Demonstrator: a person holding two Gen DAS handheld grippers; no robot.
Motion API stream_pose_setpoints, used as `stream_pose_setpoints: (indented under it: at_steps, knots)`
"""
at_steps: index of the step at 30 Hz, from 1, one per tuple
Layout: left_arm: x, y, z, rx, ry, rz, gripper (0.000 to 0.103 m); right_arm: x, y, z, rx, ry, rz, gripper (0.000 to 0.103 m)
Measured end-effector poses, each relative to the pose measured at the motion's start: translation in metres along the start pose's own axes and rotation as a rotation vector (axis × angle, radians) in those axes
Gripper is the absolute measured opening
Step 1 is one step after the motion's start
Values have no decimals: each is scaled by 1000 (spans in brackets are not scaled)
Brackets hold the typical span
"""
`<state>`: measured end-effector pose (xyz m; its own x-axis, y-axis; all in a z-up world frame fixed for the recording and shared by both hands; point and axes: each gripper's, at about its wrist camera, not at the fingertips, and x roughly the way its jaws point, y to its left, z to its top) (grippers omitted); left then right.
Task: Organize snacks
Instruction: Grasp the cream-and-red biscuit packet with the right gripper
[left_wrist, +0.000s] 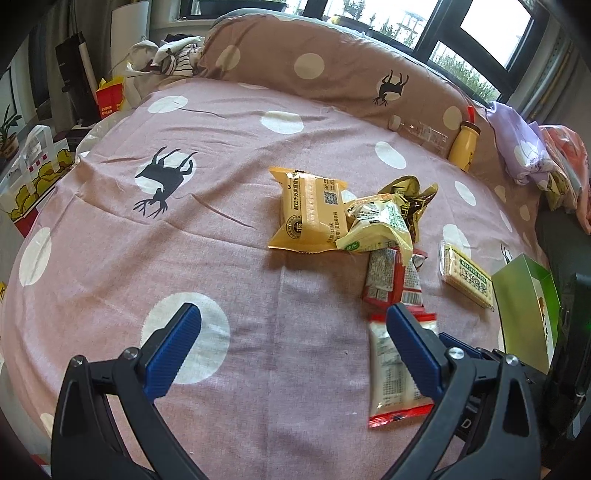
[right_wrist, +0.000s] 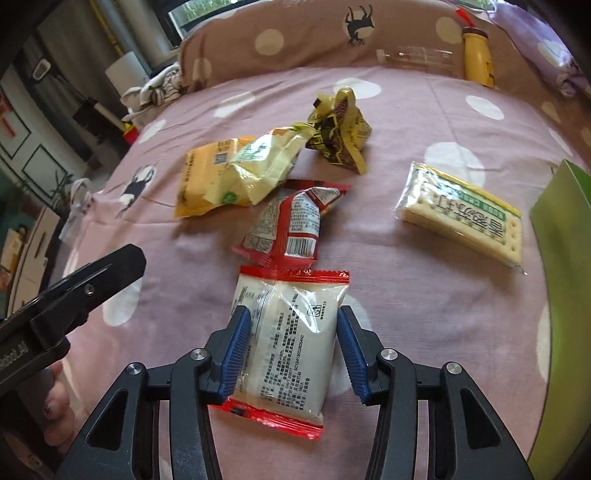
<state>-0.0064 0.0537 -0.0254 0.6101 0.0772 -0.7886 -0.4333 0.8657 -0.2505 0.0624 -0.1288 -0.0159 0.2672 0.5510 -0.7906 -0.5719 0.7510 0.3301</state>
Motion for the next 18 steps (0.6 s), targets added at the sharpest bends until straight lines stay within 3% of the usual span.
stream_pose_setpoints:
  at_steps: [5, 10, 18]
  knots:
    - [5, 1, -1, -6, 38, -28, 101, -14, -19, 4, 107, -24, 46, 57]
    - [23, -8, -9, -8, 186, -144, 98, -18, -34, -1, 201, 1, 103, 60]
    - [30, -31, -20, 81, 252, -198, 80, -11, -45, -5, 278, 28, 158, 60]
